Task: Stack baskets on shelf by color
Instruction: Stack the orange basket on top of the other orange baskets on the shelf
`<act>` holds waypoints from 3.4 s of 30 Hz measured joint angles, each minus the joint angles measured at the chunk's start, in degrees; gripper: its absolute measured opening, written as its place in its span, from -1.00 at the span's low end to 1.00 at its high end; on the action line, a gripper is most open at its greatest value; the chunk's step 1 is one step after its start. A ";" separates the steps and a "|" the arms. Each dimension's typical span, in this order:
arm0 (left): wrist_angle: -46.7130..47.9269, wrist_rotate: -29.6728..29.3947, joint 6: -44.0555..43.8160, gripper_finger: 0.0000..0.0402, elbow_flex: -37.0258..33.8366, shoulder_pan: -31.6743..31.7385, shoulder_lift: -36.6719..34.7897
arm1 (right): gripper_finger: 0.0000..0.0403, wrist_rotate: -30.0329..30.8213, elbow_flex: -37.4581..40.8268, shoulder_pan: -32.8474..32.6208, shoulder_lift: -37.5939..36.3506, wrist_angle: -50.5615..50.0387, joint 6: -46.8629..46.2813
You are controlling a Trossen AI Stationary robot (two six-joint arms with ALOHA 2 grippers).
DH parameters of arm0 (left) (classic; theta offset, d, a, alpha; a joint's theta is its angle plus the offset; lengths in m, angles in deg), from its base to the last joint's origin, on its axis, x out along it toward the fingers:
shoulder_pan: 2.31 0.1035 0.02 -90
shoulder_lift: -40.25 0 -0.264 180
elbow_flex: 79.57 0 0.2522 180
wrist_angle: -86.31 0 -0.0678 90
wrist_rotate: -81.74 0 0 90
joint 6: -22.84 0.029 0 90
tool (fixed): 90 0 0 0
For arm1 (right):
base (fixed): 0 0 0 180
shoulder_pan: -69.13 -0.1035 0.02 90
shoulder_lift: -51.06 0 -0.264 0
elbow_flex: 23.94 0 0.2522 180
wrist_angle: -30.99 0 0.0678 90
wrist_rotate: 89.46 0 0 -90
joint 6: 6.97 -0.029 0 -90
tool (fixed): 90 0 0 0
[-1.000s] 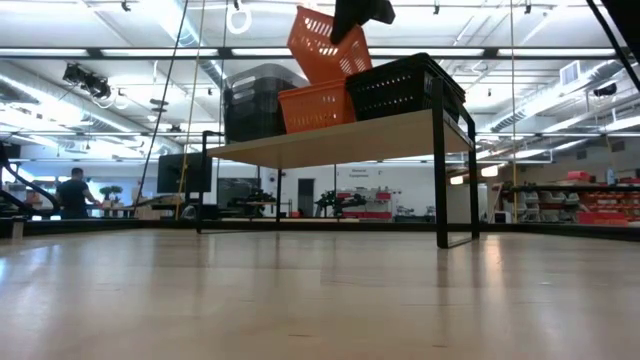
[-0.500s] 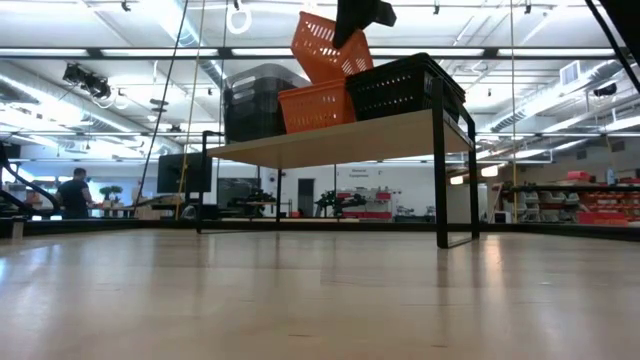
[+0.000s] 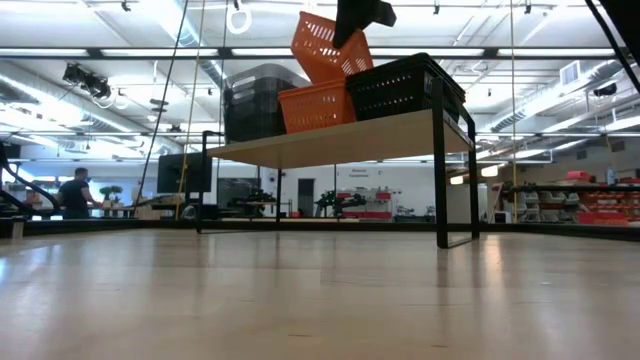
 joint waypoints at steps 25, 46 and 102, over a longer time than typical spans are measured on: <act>0.70 -3.52 4.51 -0.35 0.00 -0.99 0.03 | -0.89 -0.45 0.00 -0.15 0.00 0.00 -0.02; 0.90 -13.70 10.80 -0.35 0.00 -7.77 -3.27 | -0.77 -0.78 3.39 -0.15 -0.04 -0.30 1.52; 0.85 -13.68 10.85 -0.35 0.00 -7.59 -3.27 | -0.24 -3.72 14.34 1.13 -0.09 26.87 8.32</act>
